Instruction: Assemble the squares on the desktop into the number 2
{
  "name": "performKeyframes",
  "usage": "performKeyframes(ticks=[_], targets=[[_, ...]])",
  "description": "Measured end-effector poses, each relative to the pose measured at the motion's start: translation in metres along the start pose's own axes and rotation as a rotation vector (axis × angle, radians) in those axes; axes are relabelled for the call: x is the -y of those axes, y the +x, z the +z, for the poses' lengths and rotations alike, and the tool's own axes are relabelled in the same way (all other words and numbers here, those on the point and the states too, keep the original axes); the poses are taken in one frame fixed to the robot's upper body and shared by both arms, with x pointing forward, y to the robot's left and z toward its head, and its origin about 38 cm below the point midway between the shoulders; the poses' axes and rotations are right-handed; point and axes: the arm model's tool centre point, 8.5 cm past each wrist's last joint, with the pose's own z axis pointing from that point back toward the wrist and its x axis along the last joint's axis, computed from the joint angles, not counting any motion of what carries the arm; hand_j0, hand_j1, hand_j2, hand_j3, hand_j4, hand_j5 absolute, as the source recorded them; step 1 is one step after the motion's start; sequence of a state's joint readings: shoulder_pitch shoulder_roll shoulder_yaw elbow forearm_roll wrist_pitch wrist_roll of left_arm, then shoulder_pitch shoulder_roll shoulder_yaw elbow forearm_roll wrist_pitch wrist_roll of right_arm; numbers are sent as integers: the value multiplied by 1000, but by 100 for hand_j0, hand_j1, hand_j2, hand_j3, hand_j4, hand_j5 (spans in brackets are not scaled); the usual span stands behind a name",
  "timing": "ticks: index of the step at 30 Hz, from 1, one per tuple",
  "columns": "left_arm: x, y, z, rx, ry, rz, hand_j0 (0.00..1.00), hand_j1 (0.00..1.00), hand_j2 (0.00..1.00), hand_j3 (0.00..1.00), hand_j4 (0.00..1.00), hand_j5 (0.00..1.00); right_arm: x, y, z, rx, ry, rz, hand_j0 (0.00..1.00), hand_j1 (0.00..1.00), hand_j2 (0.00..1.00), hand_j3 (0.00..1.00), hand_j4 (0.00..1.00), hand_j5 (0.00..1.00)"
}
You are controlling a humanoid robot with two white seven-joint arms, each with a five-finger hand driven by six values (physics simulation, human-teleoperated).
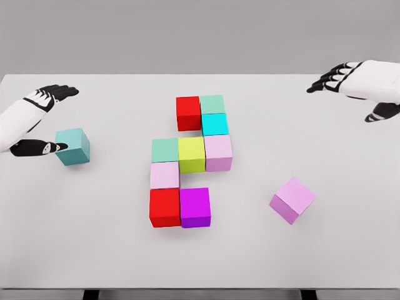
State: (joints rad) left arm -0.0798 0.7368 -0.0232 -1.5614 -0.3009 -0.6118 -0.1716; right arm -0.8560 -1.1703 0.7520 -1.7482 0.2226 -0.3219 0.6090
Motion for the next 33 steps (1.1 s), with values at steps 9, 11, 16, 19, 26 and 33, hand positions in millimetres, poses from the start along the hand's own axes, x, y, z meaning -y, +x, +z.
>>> performKeyframes(ticks=[9,11,16,19,26,33], targets=[[-3,-2,4,-6,-136,-16,100,100,100,100,100,100,-42,8,26,128,-8,5,100,100,100,100,100,100],[-8,-3,9,-3,-223,-21,100,100,100,100,100,100,-51,8,39,156,28,-18,100,100,100,100,100,100],[-38,24,1,102,-265,-42,100,100,100,100,100,100,-75,14,54,222,164,-135,99,99,99,99,99,99],[-55,29,-12,64,-244,-22,100,100,100,100,100,100,-79,18,55,261,161,-207,100,100,100,100,100,100],[-66,9,-62,-368,-274,251,100,100,100,100,100,100,-76,31,20,317,112,-285,100,100,100,100,100,100],[-29,-8,-51,-687,-410,394,100,100,100,100,100,100,-76,45,-7,359,93,-323,100,100,100,100,100,100]])
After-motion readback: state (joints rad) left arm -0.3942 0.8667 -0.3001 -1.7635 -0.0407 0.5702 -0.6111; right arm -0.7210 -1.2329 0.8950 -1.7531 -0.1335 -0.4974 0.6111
